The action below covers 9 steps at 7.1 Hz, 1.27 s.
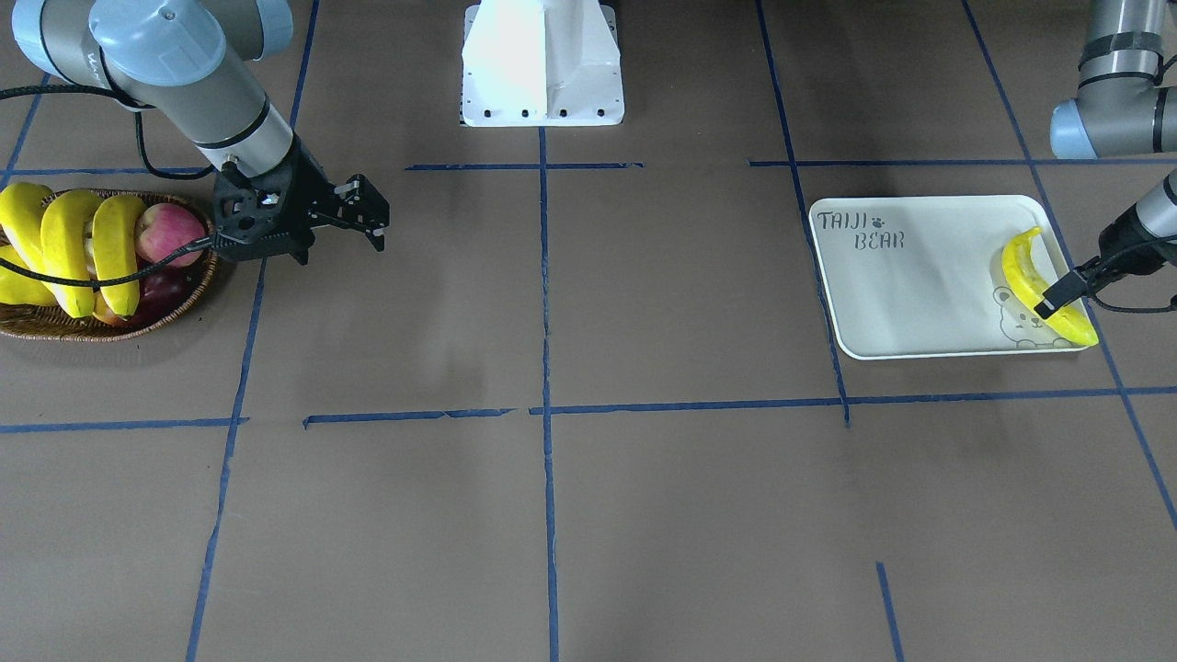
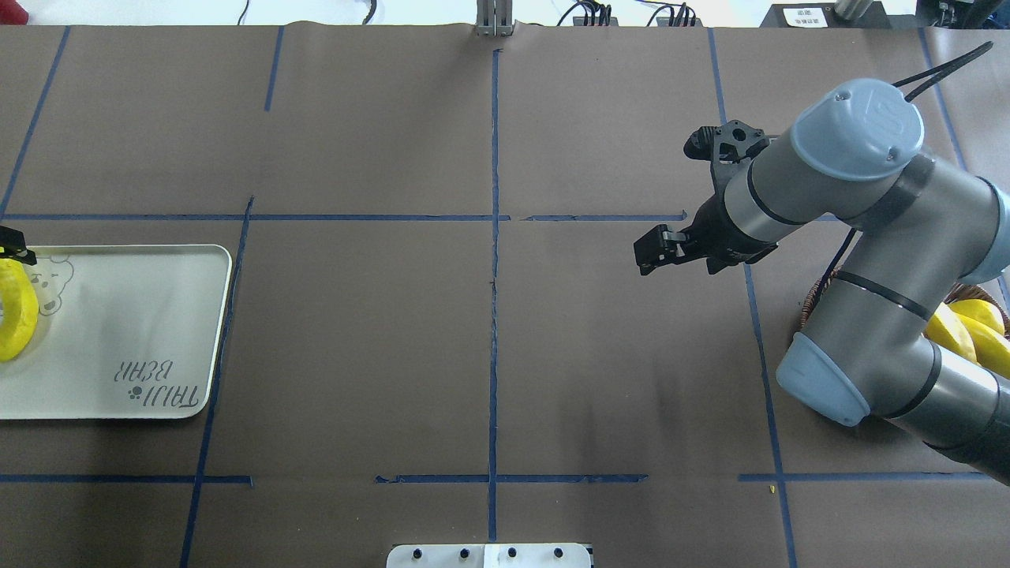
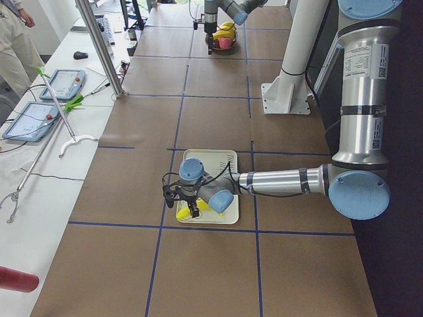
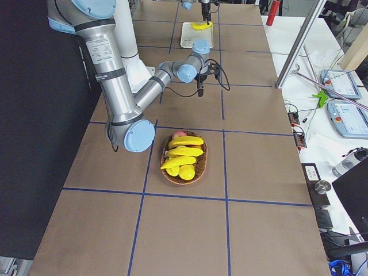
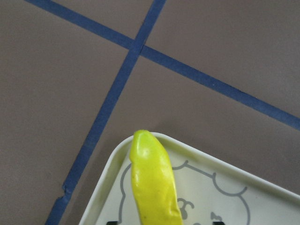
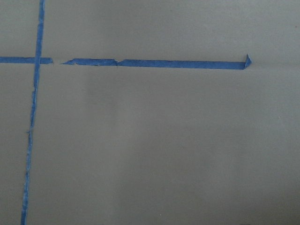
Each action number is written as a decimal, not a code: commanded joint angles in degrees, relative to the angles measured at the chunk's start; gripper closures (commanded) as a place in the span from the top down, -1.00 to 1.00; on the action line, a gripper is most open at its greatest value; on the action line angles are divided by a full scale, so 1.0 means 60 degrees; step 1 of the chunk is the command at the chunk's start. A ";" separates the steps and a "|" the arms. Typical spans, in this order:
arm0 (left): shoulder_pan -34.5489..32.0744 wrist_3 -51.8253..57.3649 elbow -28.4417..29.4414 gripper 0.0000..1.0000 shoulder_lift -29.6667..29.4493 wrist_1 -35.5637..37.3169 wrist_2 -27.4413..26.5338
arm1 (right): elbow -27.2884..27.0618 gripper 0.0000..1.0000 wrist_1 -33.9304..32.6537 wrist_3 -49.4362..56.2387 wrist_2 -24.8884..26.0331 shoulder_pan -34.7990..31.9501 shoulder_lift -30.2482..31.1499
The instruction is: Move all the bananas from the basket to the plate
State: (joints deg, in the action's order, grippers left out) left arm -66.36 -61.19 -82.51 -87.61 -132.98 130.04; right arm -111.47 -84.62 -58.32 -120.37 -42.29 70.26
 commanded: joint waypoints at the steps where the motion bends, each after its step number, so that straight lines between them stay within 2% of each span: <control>1: -0.0204 -0.0171 -0.0674 1.00 -0.0206 -0.0087 0.1074 | -0.0810 0.99 -0.0003 0.0604 -0.0021 -0.0244 0.1157; 2: -0.0204 -0.0607 -0.0908 1.00 -0.0367 -0.0161 0.1091 | -0.1251 0.99 0.0012 0.1537 -0.0021 -0.0507 0.2050; 4: -0.0190 -0.1036 -0.1408 1.00 -0.0383 -0.0264 0.1076 | -0.1547 0.99 0.0143 0.3617 0.0066 -0.1137 0.3750; 5: -0.0190 -0.1051 -0.1423 1.00 -0.0383 -0.0264 0.1091 | -0.1519 0.99 0.0695 0.4018 0.0096 -0.1241 0.4440; 7: -0.0190 -0.1051 -0.1438 1.00 -0.0369 -0.0264 0.1091 | -0.1475 0.98 0.2989 0.3731 0.0169 -0.1228 0.6051; 9: -0.0190 -0.1065 -0.1438 1.00 -0.0369 -0.0264 0.1105 | -0.1534 0.94 0.4035 0.2576 0.0842 -0.1184 0.6655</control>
State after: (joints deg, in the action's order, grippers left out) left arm -67.50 -67.52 -91.11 -89.83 -134.56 136.60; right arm -120.58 -64.98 -39.42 -117.27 -49.53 107.29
